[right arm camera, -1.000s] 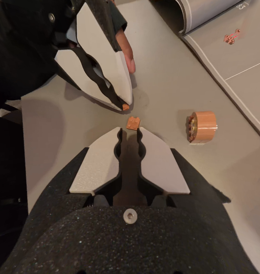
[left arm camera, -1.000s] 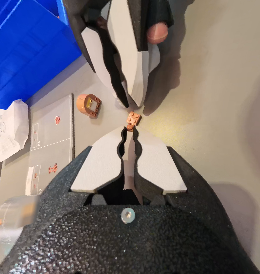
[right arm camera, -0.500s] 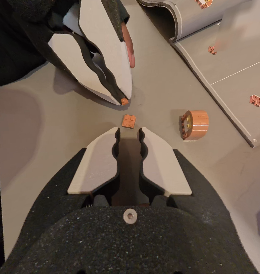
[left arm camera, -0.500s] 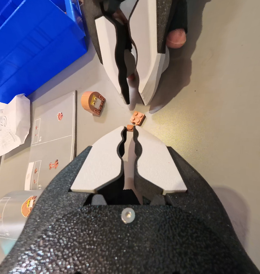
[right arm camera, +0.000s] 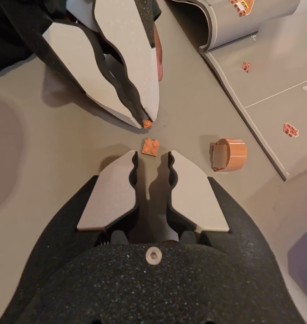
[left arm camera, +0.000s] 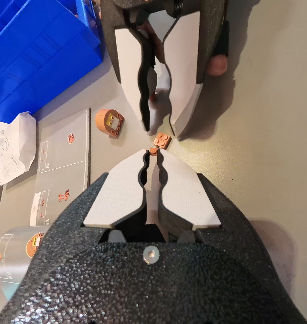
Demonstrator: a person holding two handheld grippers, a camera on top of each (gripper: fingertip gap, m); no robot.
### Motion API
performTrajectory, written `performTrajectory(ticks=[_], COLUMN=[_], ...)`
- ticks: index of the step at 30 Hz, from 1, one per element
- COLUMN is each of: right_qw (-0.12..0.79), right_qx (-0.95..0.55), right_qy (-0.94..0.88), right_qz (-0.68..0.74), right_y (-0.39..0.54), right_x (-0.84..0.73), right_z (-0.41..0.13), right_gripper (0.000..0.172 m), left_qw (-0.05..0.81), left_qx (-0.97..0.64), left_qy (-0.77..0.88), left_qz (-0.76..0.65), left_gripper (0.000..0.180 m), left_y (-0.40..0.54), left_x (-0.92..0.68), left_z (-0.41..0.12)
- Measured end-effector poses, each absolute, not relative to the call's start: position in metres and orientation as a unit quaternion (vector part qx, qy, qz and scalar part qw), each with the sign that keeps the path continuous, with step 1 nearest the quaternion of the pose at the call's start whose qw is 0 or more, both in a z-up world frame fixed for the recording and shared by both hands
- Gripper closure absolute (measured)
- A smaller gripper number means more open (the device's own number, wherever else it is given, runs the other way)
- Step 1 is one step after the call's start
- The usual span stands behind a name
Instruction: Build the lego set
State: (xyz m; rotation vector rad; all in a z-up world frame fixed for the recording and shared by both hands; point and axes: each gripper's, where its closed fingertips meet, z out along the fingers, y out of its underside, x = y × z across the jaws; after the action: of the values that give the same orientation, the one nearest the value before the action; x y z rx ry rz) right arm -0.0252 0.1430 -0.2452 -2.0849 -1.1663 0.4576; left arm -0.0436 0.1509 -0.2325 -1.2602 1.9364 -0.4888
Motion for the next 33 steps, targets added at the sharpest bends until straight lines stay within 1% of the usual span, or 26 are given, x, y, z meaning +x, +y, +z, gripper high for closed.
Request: performTrajectory(ticks=[5,8,10,13,15,33], right_qw=[0.351,0.347,0.349,0.343,0.339,0.349], right_qx=[-0.787,-0.766,-0.757,-0.750,-0.748,-0.732], right_qy=[-0.480,-0.514,-0.527,-0.538,-0.540,-0.554], right_qz=[0.164,0.168,0.166,0.176,0.186,0.186], right_y=[0.148,0.149,0.152,0.154,0.153,0.148], right_x=[-0.023,-0.022,-0.020,-0.019,-0.019,-0.024], right_z=[-0.246,-0.247,-0.247,-0.248,-0.247,-0.247], right_gripper=[0.161,0.172,0.172,0.161,0.158,0.149], left_qw=[0.377,0.377,0.379,0.380,0.380,0.378], left_qx=[-0.494,-0.495,-0.495,-0.496,-0.497,-0.510], left_qy=[0.760,0.759,0.758,0.758,0.757,0.749], left_qz=[-0.193,-0.191,-0.190,-0.189,-0.188,-0.187], left_gripper=[0.173,0.173,0.172,0.172,0.172,0.173], left_y=[0.150,0.151,0.151,0.151,0.152,0.155], left_x=[-0.044,-0.044,-0.045,-0.045,-0.045,-0.043], left_z=[-0.233,-0.232,-0.231,-0.231,-0.230,-0.233])
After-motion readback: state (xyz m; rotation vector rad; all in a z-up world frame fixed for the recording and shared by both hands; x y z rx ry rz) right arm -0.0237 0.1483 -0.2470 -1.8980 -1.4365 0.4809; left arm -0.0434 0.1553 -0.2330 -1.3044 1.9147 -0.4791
